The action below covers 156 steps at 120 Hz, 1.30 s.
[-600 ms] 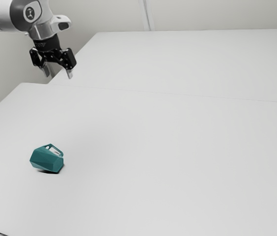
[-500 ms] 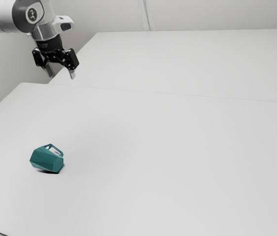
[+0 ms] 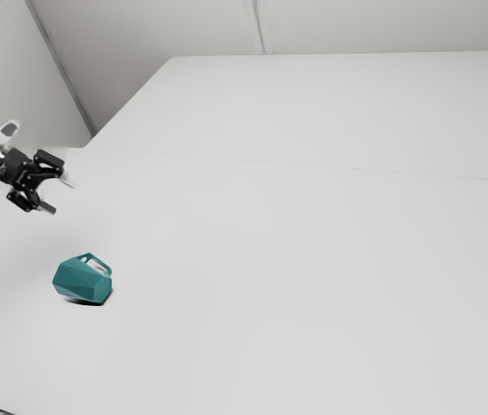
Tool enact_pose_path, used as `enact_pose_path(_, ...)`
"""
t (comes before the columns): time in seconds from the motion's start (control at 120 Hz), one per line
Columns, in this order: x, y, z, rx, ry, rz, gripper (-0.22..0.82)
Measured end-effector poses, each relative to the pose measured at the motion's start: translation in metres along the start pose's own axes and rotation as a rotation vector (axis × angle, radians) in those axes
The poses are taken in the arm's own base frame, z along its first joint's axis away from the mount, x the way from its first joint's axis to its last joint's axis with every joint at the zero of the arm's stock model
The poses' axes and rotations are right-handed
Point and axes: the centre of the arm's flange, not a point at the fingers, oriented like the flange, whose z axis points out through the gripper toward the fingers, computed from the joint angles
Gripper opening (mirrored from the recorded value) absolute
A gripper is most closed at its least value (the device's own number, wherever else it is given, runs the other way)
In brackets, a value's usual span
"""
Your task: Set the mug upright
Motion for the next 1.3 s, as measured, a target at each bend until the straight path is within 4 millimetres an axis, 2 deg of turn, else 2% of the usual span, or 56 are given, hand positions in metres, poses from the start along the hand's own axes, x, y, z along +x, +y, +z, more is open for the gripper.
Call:
enact_pose_path(0.083,-0.032,-0.019,0.012,-0.065,0.004,0.023,0.6)
enact_pose_path(0.233,-0.061,-0.062,0.027,-0.115,0.039,0.073,0.6)
enact_pose_path(0.342,-0.062,-0.09,0.036,-0.117,0.064,0.124,0.6)
enact_pose_path(0.525,-0.062,-0.116,0.061,-0.155,0.085,0.196,0.6)
enact_pose_path(0.7,-0.069,-0.126,0.078,-0.187,0.09,0.253,0.6)
enact_pose_path(0.975,-0.071,-0.118,0.098,-0.224,0.094,0.344,0.6)
enact_pose_path(1.3,-0.079,-0.125,0.106,-0.236,0.099,0.392,0.22)
